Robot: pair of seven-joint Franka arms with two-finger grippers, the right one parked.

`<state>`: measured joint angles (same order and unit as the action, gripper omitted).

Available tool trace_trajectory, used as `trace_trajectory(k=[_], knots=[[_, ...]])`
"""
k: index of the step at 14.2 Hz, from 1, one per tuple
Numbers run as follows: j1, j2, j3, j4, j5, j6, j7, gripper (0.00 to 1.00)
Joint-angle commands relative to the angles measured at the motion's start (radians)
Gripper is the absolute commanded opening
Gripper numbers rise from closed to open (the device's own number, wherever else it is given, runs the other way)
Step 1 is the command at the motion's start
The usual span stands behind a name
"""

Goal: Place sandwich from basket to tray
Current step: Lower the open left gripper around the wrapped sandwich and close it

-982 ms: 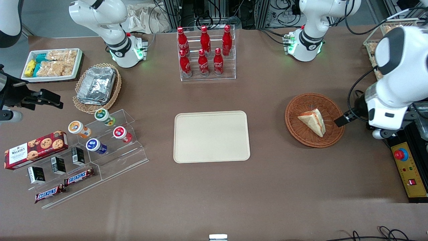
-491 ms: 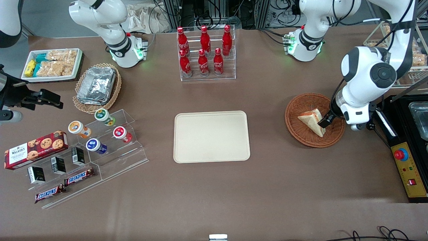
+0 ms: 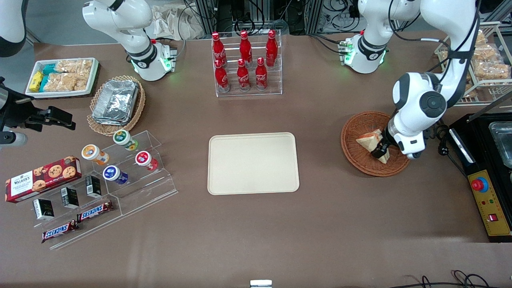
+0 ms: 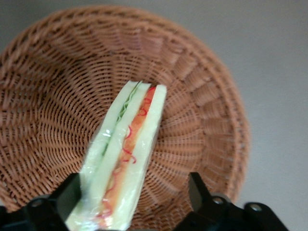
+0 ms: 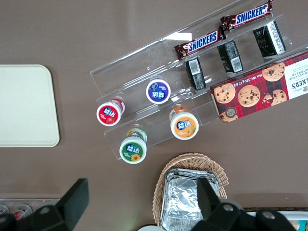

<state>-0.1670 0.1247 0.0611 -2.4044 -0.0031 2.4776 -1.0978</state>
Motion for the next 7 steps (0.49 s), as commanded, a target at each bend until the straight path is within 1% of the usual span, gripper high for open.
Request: trace_trajectory(k=[1,2,3,4,5,6,7], knots=[[-0.003,0.012,-0.001,-0.068,0.0,0.124,-0.045,0.99],[-0.005,0.03,-0.001,-0.067,0.0,0.142,-0.045,0.94],[-0.006,0.033,-0.001,-0.067,0.0,0.152,-0.047,0.85],[-0.005,0.032,-0.001,-0.067,0.0,0.15,-0.047,0.85],[-0.006,0.032,-0.001,-0.065,0.0,0.149,-0.048,0.81],[-0.006,0.032,-0.001,-0.059,0.0,0.15,-0.051,0.74],[-0.006,0.032,-0.001,-0.056,0.0,0.149,-0.056,0.62]])
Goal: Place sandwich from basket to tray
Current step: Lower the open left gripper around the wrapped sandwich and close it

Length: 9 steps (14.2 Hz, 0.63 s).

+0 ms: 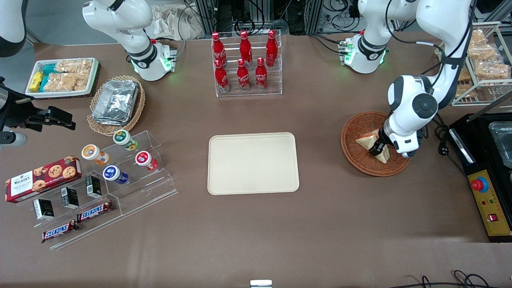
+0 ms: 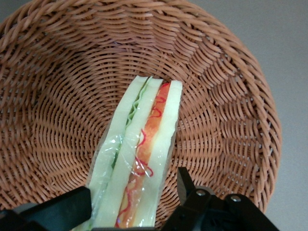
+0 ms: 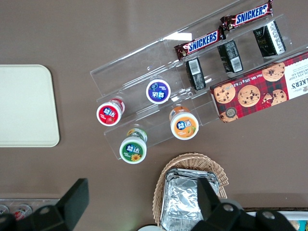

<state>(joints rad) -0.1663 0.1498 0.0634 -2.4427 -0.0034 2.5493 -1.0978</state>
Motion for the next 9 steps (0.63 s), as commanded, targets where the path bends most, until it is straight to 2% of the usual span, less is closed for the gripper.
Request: trace_trajectory(k=[1,3,6,9], knots=[[-0.007,-0.001,-0.004,-0.013,0.0,0.072,-0.063,0.43],[-0.009,-0.013,-0.005,0.005,-0.001,0.069,-0.065,0.01],[-0.012,-0.033,-0.007,0.031,0.0,0.049,-0.062,0.0],[-0.01,-0.078,-0.007,0.063,0.0,-0.058,-0.045,0.0]])
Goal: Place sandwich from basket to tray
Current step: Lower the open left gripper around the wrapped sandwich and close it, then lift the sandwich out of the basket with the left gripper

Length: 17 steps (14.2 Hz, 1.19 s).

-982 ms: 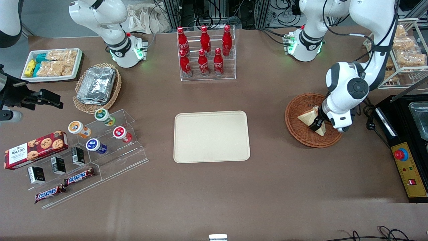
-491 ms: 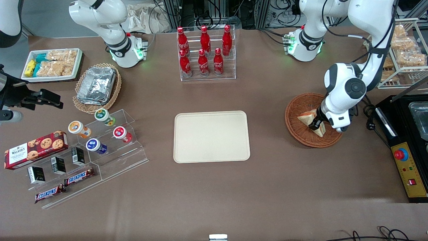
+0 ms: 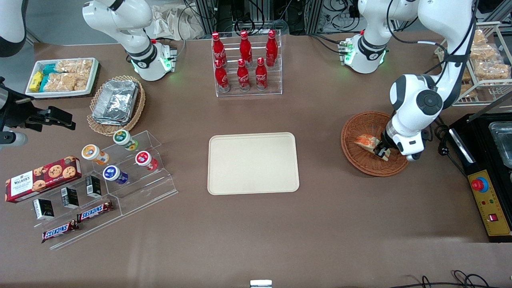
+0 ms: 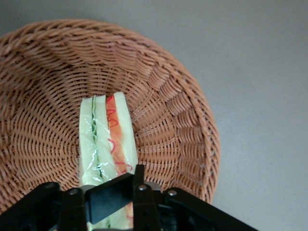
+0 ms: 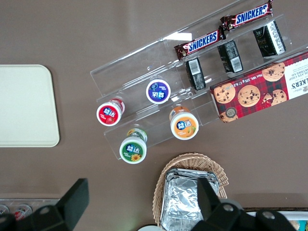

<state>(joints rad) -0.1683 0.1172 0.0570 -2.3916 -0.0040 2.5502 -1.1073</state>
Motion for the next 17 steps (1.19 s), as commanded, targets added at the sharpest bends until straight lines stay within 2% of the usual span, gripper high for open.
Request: trace_trajectory(k=[1,6,8,12,14,17], knots=[[-0.01,-0.045,0.0,0.031,0.002,-0.094,-0.034,0.0],[-0.013,-0.063,-0.009,0.04,0.002,-0.139,-0.032,0.0],[-0.014,-0.099,-0.009,0.075,0.002,-0.21,-0.032,0.0],[-0.016,-0.085,-0.039,0.38,-0.014,-0.61,0.062,0.0],[-0.016,-0.085,-0.055,0.498,-0.053,-0.761,0.139,0.0],[-0.016,-0.084,-0.101,0.661,-0.071,-0.93,0.262,0.0]])
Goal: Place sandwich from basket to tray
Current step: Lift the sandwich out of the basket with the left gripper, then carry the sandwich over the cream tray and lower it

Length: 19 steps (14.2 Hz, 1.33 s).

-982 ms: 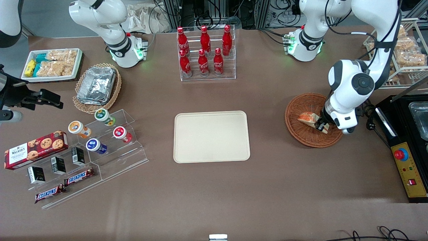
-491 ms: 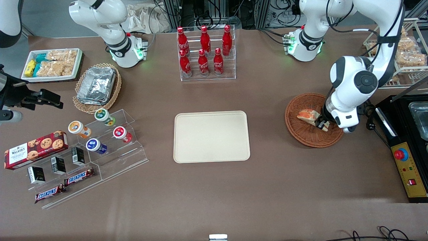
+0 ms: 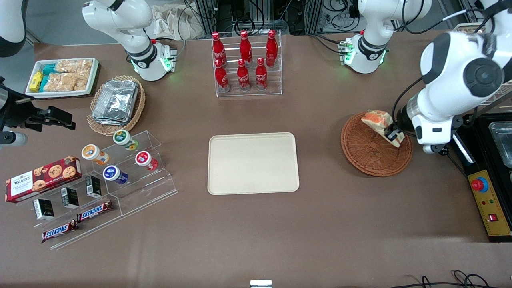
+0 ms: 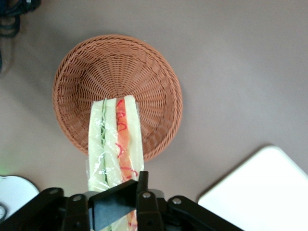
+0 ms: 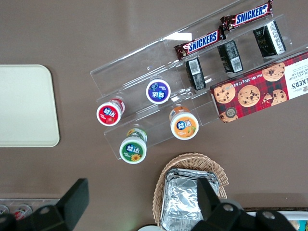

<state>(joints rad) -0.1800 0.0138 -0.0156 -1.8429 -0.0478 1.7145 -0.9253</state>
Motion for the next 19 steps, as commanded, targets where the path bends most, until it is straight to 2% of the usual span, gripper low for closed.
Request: trace_trajectory(k=[1,4,6,10,14,17,19], knots=[[-0.004,0.021,-0.049,0.16,-0.056,-0.119,0.115,0.0],[-0.004,0.031,-0.131,0.264,-0.079,-0.186,0.227,0.0],[-0.004,0.073,-0.211,0.318,-0.07,-0.213,0.237,0.0],[-0.021,0.164,-0.358,0.324,-0.035,-0.182,0.229,0.0],[-0.094,0.296,-0.363,0.312,-0.026,0.048,0.23,0.0],[-0.134,0.406,-0.362,0.312,0.008,0.215,0.226,0.0],[-0.154,0.48,-0.363,0.315,0.075,0.305,0.18,0.0]])
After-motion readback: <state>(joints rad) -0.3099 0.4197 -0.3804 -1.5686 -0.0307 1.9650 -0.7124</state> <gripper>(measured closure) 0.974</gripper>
